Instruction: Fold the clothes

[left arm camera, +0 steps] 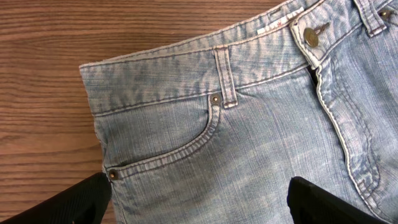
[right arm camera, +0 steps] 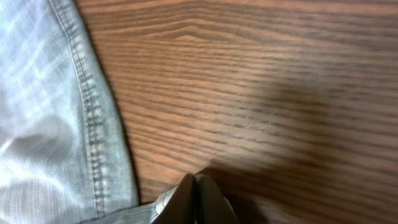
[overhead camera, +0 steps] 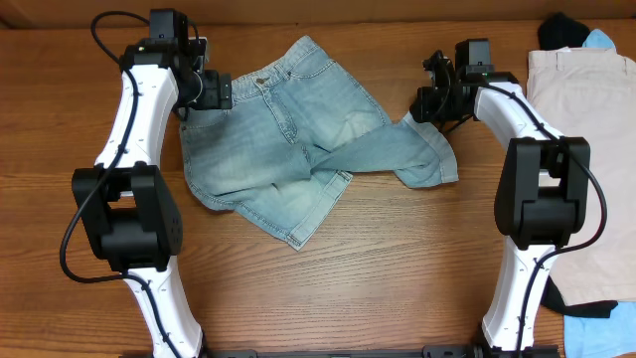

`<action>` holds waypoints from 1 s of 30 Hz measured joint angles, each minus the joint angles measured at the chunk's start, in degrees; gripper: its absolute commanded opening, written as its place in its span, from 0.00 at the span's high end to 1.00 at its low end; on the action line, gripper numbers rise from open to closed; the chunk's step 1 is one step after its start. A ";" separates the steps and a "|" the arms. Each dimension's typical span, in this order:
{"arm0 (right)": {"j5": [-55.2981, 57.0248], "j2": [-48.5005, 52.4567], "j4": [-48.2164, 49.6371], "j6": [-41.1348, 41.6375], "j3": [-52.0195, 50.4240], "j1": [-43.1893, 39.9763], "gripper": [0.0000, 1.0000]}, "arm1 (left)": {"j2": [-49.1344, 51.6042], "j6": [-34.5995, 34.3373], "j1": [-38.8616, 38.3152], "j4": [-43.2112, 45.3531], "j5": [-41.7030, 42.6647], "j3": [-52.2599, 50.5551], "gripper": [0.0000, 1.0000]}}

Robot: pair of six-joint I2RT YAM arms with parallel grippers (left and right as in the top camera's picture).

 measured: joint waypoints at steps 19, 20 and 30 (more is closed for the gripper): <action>-3.93 -17.62 -37.48 0.44 6.03 2.80 0.96 | 0.00 0.00 1.51 -0.59 0.15 0.00 0.10; -4.07 -17.77 -40.46 0.68 6.12 4.31 0.96 | 0.00 0.00 2.01 -0.87 0.15 0.00 0.11; -2.95 -17.68 -46.99 7.63 0.26 20.35 0.96 | 0.00 0.00 4.04 -0.98 0.15 0.00 0.11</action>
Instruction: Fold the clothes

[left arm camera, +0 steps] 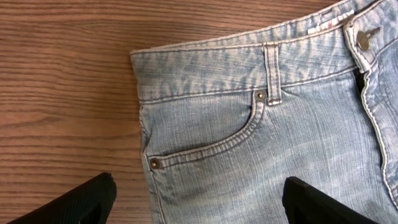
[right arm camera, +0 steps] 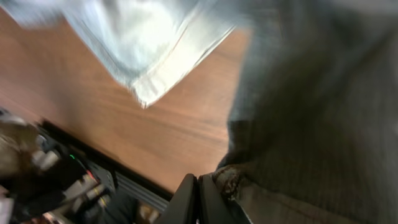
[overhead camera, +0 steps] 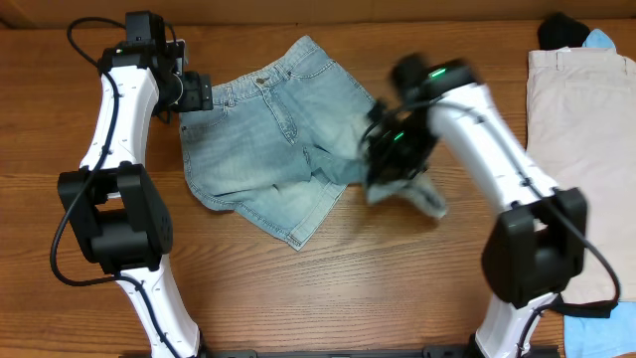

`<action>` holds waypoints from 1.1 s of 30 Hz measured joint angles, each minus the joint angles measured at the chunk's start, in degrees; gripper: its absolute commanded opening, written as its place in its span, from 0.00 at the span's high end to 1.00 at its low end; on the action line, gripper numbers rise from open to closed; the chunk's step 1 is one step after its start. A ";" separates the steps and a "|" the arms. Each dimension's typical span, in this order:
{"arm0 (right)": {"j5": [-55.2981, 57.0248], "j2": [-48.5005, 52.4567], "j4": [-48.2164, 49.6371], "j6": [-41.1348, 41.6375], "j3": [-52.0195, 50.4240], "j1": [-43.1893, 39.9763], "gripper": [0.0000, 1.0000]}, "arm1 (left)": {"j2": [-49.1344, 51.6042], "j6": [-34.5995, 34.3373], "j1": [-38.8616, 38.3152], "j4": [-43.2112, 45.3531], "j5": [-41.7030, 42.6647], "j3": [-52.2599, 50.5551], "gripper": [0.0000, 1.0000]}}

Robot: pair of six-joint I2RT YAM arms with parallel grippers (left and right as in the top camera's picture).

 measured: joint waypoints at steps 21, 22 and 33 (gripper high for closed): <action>11.34 -0.35 18.27 12.96 -9.92 -8.50 0.57 | 0.00 1.75 -0.22 0.68 0.00 0.00 0.11; 11.63 -0.35 19.93 13.05 -12.13 -8.96 0.58 | 0.00 1.86 -0.33 0.66 0.00 0.00 0.11; 12.00 -2.03 40.04 14.95 -28.46 -8.50 0.62 | 0.00 4.66 -7.06 2.64 0.02 0.04 0.10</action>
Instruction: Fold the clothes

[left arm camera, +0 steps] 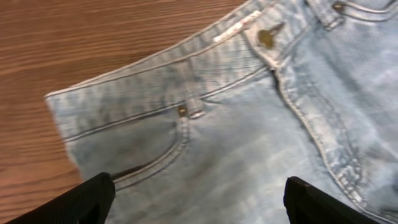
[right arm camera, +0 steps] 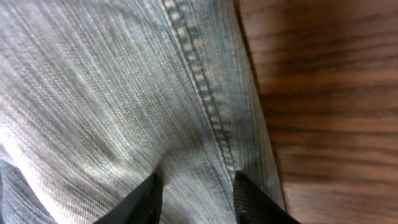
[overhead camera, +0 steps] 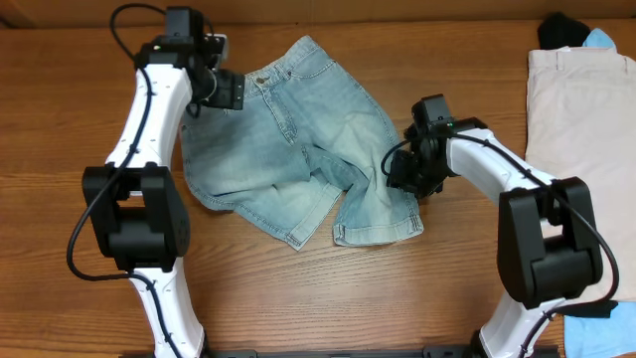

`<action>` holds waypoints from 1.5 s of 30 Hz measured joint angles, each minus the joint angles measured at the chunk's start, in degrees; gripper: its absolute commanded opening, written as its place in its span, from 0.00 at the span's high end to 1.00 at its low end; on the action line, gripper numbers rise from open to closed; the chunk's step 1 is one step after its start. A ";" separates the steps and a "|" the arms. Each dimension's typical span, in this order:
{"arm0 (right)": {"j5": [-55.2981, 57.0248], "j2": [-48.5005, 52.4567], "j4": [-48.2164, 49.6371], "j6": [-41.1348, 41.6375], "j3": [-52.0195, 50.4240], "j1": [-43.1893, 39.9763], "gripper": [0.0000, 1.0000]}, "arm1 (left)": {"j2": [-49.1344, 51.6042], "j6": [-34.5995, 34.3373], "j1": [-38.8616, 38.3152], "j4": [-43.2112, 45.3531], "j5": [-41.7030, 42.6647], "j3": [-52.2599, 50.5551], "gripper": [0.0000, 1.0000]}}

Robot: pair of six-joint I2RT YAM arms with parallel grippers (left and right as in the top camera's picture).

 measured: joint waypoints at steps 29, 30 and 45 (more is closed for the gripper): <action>-11.28 3.61 5.07 -6.49 2.03 -15.78 0.50 | 0.00 0.09 -0.74 -2.38 -0.02 0.00 0.08; -11.69 3.52 2.86 -7.50 1.99 -14.58 0.50 | 0.00 0.09 -0.74 -2.38 0.00 0.00 0.08; 8.96 0.85 -0.07 0.63 0.24 -0.83 0.96 | 0.00 1.42 -0.74 -2.75 -0.02 0.00 0.09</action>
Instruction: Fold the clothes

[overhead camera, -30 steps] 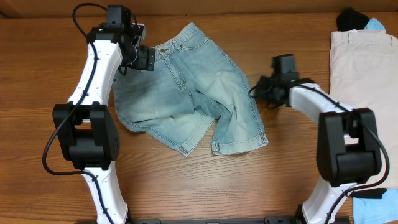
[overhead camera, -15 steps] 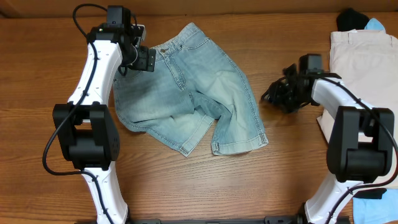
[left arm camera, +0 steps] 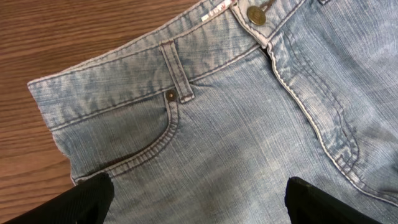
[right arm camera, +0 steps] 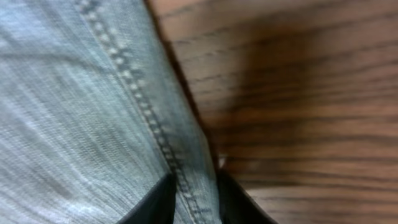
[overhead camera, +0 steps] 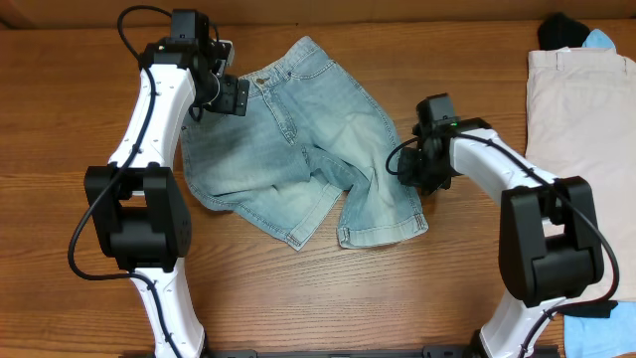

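Note:
Light blue denim shorts lie spread front up on the wooden table, waistband at the back, both legs pointing to the front. My left gripper hovers open over the pocket and waistband at the shorts' back left corner. My right gripper sits low at the outer side seam of the right leg. Its fingers stand a narrow way apart, with the stitched seam lying flat between them.
A beige garment lies flat along the right edge. Black and light blue clothes sit behind it, and more blue cloth shows at the front right. Both arm bases stand at the table's front edge.
My right gripper has shifted slightly right onto the leg's outer edge, and its fingers stand closer together around the seam. The left gripper has barely moved and is still open.
At first the right leg lay folded sideways to the right, my right gripper shut on its edge. Then that arm held the leg over the middle. Later the leg lay straight toward the front, the gripper open on it. The left gripper hovered open by the waistband throughout.

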`<action>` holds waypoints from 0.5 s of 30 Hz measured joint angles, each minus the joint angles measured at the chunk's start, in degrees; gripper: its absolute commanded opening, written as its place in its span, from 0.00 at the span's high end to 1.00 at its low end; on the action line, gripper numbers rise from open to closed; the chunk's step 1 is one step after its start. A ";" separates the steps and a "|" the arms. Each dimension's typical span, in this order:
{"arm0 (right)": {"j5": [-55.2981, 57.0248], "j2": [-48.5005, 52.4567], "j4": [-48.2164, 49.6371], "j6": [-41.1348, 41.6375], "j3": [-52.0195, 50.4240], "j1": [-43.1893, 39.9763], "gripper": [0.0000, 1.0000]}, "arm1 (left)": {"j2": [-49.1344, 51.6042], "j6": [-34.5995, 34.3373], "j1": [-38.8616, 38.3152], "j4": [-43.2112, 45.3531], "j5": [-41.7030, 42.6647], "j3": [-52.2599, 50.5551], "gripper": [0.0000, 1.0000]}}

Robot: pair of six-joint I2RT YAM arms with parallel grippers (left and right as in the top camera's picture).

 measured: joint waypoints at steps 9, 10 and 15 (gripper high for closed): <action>0.90 0.13 3.63 4.15 0.17 -1.31 0.96 | 0.00 0.00 0.00 -0.04 0.00 0.00 0.11; 1.66 1.01 4.46 3.96 1.64 -2.91 0.96 | 0.00 0.00 0.00 0.07 0.02 0.00 0.11; 4.57 5.42 8.24 1.75 9.57 -10.51 0.96 | 0.00 0.00 0.00 0.87 0.00 0.00 0.11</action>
